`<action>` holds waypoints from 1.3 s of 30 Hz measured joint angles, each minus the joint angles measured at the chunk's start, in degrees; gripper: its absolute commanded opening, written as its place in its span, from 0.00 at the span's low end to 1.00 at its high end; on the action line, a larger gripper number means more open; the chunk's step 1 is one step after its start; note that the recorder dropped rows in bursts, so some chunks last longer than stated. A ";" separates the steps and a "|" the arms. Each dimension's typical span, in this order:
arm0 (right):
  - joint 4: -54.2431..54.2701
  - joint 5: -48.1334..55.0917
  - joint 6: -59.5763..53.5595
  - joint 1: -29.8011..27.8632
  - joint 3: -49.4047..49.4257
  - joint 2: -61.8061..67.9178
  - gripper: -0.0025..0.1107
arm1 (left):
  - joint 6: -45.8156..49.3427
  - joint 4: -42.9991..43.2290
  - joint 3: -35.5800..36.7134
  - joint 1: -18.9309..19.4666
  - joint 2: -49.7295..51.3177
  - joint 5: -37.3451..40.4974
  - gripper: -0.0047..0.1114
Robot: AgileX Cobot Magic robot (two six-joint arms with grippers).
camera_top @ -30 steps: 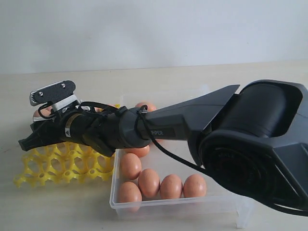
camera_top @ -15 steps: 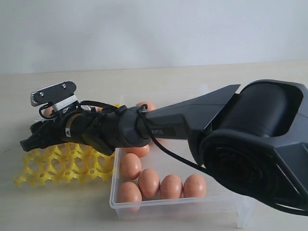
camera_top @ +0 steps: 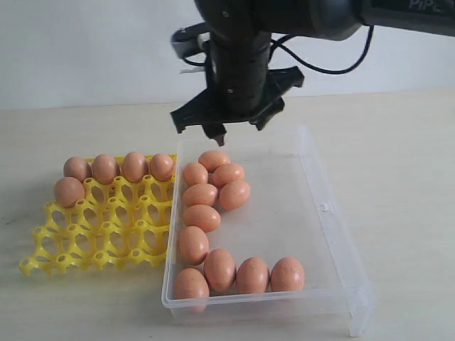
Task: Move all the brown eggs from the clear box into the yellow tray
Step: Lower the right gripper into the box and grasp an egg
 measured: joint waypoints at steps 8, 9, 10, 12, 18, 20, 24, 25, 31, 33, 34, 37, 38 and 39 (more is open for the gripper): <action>18.72 0.16 18.37 -7.13 0.00 6.92 0.54 | 0.00 0.00 0.00 0.00 0.00 0.00 0.04; 19.80 -0.76 20.29 -7.18 0.00 7.62 0.54 | 0.00 0.00 0.00 0.00 0.00 0.00 0.04; 20.20 -1.33 21.72 -7.18 0.00 8.13 0.54 | 0.00 0.00 0.00 0.00 0.00 0.00 0.04; 20.02 -2.83 25.52 -7.18 0.00 9.03 0.54 | 0.00 0.00 0.00 0.00 0.00 0.00 0.04; 17.06 -5.47 33.20 -7.18 0.00 10.46 0.54 | 0.00 0.00 0.00 0.00 0.00 0.00 0.04; 15.89 -5.71 34.78 -7.18 0.00 11.17 0.54 | 0.00 0.00 0.00 0.00 0.00 0.00 0.04; 15.64 -6.07 36.85 -7.18 0.00 12.52 0.54 | 0.00 0.00 0.00 0.00 0.00 0.00 0.04; 15.52 -6.22 36.96 -7.18 0.00 13.06 0.54 | 0.00 0.00 0.00 0.00 0.00 0.00 0.04; 15.40 -7.11 38.36 -7.18 0.00 14.85 0.37 | 0.00 0.00 0.00 0.00 0.00 0.00 0.04; 15.28 -7.36 38.48 -7.18 0.00 15.35 0.22 | 0.00 0.00 0.00 0.00 0.00 0.00 0.04; 15.28 -7.36 38.60 -7.18 0.00 15.34 0.16 | 0.00 0.00 0.00 0.00 0.00 0.00 0.04; 15.18 -7.36 38.72 -7.18 0.00 15.34 0.02 | 0.00 0.00 0.00 0.00 0.00 0.00 0.04; 15.03 -7.20 38.72 -7.18 0.00 15.34 0.02 | 0.00 0.00 0.00 0.00 0.00 0.00 0.04; 14.69 -6.92 38.72 -7.18 0.00 15.34 0.02 | 0.00 0.00 0.00 0.00 0.00 0.00 0.04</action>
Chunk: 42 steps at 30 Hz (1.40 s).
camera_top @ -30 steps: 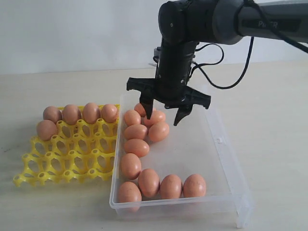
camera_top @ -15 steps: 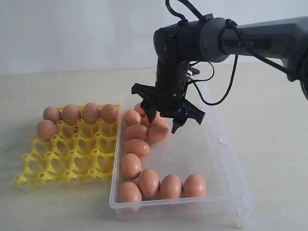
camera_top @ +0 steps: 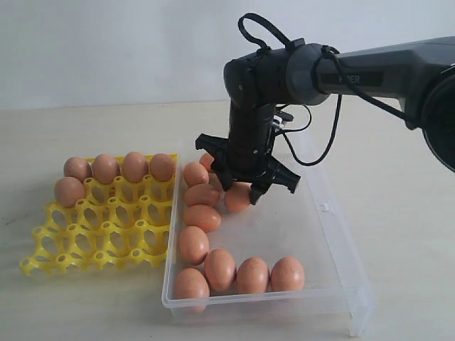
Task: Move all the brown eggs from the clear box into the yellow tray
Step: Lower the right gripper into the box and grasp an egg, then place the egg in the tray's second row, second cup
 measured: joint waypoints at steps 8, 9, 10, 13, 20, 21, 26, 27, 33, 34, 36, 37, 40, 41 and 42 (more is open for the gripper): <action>-7.68 -9.99 -11.52 2.39 0.14 -3.84 0.02 | 0.00 0.00 0.00 0.00 0.00 0.00 0.04; -7.82 -14.42 -15.08 3.14 0.14 -4.62 0.02 | 0.00 0.00 0.00 0.00 0.00 0.00 0.04; -7.70 -18.99 -18.98 3.98 0.14 -5.28 0.02 | 0.00 0.00 0.00 0.00 0.00 0.00 0.04; -3.45 -30.80 -32.26 6.69 0.14 -6.21 0.02 | 0.00 0.00 0.00 0.00 0.00 0.00 0.04; 1.88 -44.35 -60.69 12.75 0.03 -5.25 0.02 | 0.00 0.00 0.00 0.00 0.00 0.00 0.04; 2.02 -44.98 -62.59 13.19 0.03 -4.83 0.02 | 0.00 0.00 0.00 0.00 0.00 0.00 0.04; 3.03 -48.69 -66.82 14.32 0.03 -1.69 0.02 | 0.00 0.00 0.00 0.00 0.00 0.00 0.04; 3.29 -49.60 -66.92 14.43 0.03 -0.88 0.02 | 0.00 0.00 0.00 0.00 0.00 0.00 0.04; 3.95 -54.94 -67.27 15.46 0.03 2.64 0.02 | 0.00 0.00 0.00 0.00 0.00 0.00 0.04; 3.95 -55.47 -67.27 15.81 0.03 3.20 0.02 | 0.00 0.00 0.00 0.00 0.00 0.00 0.04; 3.95 -55.83 -67.30 15.97 0.03 3.87 0.02 | 0.00 0.00 0.00 0.00 0.00 0.00 0.04; 3.95 -55.98 -67.41 16.22 0.03 4.38 0.02 | 0.00 0.00 0.00 0.00 0.00 0.00 0.04; 3.95 -56.22 -67.41 16.34 0.03 5.30 0.02 | 0.00 0.00 0.00 0.00 0.00 0.00 0.04; 3.95 -56.22 -67.41 16.45 0.03 5.55 0.02 | 0.00 0.00 0.00 0.00 0.00 0.00 0.04; 3.95 -56.22 -67.41 16.45 0.03 5.74 0.03 | 0.00 0.00 0.00 0.00 0.00 0.00 0.04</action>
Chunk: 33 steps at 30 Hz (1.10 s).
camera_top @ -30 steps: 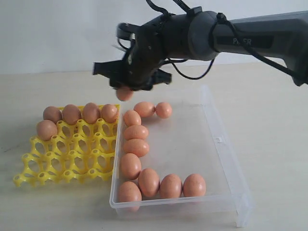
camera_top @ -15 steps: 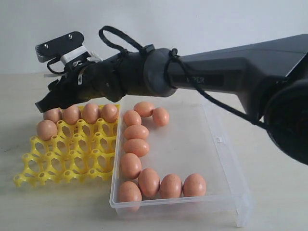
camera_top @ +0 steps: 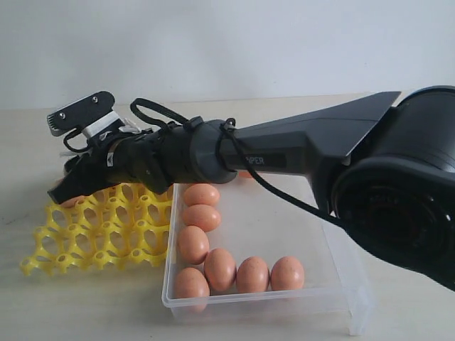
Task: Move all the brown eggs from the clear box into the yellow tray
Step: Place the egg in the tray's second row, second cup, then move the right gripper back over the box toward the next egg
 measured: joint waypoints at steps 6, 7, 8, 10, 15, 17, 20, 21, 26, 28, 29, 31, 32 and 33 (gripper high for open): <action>0.10 1.42 0.00 0.00 0.00 0.20 0.26 | 0.00 0.00 0.00 0.00 0.00 0.00 0.04; 0.32 2.09 0.00 0.00 0.00 0.20 0.30 | 0.00 0.00 0.00 0.00 0.00 0.00 0.04; 0.57 2.86 0.00 0.00 0.00 0.20 0.36 | 0.00 0.00 0.00 0.00 0.00 0.00 0.04; 0.83 3.56 0.00 0.00 0.14 0.20 0.45 | 0.00 0.00 0.00 0.00 0.00 0.00 0.04; 1.33 3.64 0.00 0.33 0.27 0.20 0.56 | 0.00 0.00 0.00 0.00 0.00 0.00 0.04; 1.33 3.64 -0.23 0.56 0.27 0.20 0.56 | 0.00 0.00 0.00 0.00 0.00 0.00 0.04; 1.33 6.17 -0.48 0.69 0.37 -0.78 0.55 | 0.00 0.00 0.00 0.00 0.00 0.00 0.04; 1.17 7.34 -0.63 0.69 0.37 -1.43 0.53 | 0.00 0.00 0.00 0.00 0.00 0.00 0.04; -3.31 19.70 -0.97 0.42 0.37 -8.90 0.36 | 0.00 0.00 0.00 0.00 0.00 0.00 0.04; -6.20 27.12 -0.38 -0.39 0.37 -12.14 0.31 | 0.00 0.00 0.00 0.00 0.00 0.00 0.04; -8.41 31.27 0.66 -0.95 0.37 -13.69 0.28 | 0.00 0.00 0.00 0.00 0.00 0.00 0.04; -13.37 39.36 2.56 -2.40 0.37 -15.99 0.19 | 0.00 0.00 0.00 0.00 0.00 0.00 0.04; -16.39 43.99 3.07 -3.25 0.37 -16.73 0.13 | 0.00 0.00 0.00 0.00 0.00 0.00 0.04; -19.50 47.66 2.94 -3.98 0.37 -17.06 0.07 | 0.00 0.00 0.00 0.00 0.00 0.00 0.04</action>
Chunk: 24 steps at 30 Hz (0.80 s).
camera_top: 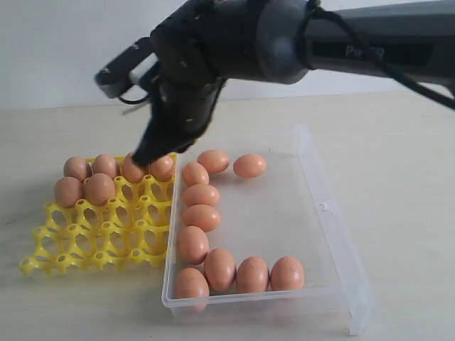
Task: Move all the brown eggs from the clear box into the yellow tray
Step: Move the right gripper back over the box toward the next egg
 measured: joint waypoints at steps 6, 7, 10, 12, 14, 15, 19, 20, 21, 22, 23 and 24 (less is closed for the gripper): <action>-8.43 14.85 -13.24 -5.20 0.00 -0.23 0.13 | 0.00 0.00 0.00 0.00 0.00 0.00 0.04; -8.06 14.85 -16.09 -5.86 0.00 -0.11 0.19 | 0.00 0.00 0.00 0.00 0.00 0.00 0.04; -4.64 14.74 -26.08 -6.95 0.00 0.76 0.40 | 0.00 0.00 0.00 0.00 0.00 0.00 0.04; -3.29 14.74 -32.97 -7.19 0.00 1.85 0.53 | 0.00 0.00 0.00 0.00 0.00 0.00 0.04; -2.73 14.47 -38.46 -7.33 0.00 2.77 0.61 | 0.00 0.00 0.00 0.00 0.00 0.00 0.04; -2.48 13.87 -40.38 -7.57 0.00 3.37 0.62 | 0.00 0.00 0.00 0.00 0.00 0.00 0.04; -1.88 8.74 -43.69 -8.59 0.00 5.54 0.62 | 0.00 0.00 0.00 0.00 0.00 0.00 0.04; -1.78 7.07 -44.03 -8.85 0.00 6.15 0.62 | 0.00 0.00 0.00 0.00 0.00 0.00 0.04; -1.45 5.48 -44.57 -8.99 0.00 6.54 0.63 | 0.00 0.00 0.00 0.00 0.00 0.00 0.04; -0.94 4.38 -45.39 -9.13 0.00 6.85 0.63 | 0.00 0.00 0.00 0.00 0.00 0.00 0.04; -0.33 3.02 -46.34 -9.28 0.00 7.32 0.64 | 0.00 0.00 0.00 0.00 0.00 0.00 0.04; 0.23 2.25 -47.20 -9.28 0.00 7.70 0.64 | 0.00 0.00 0.00 0.00 0.00 0.00 0.04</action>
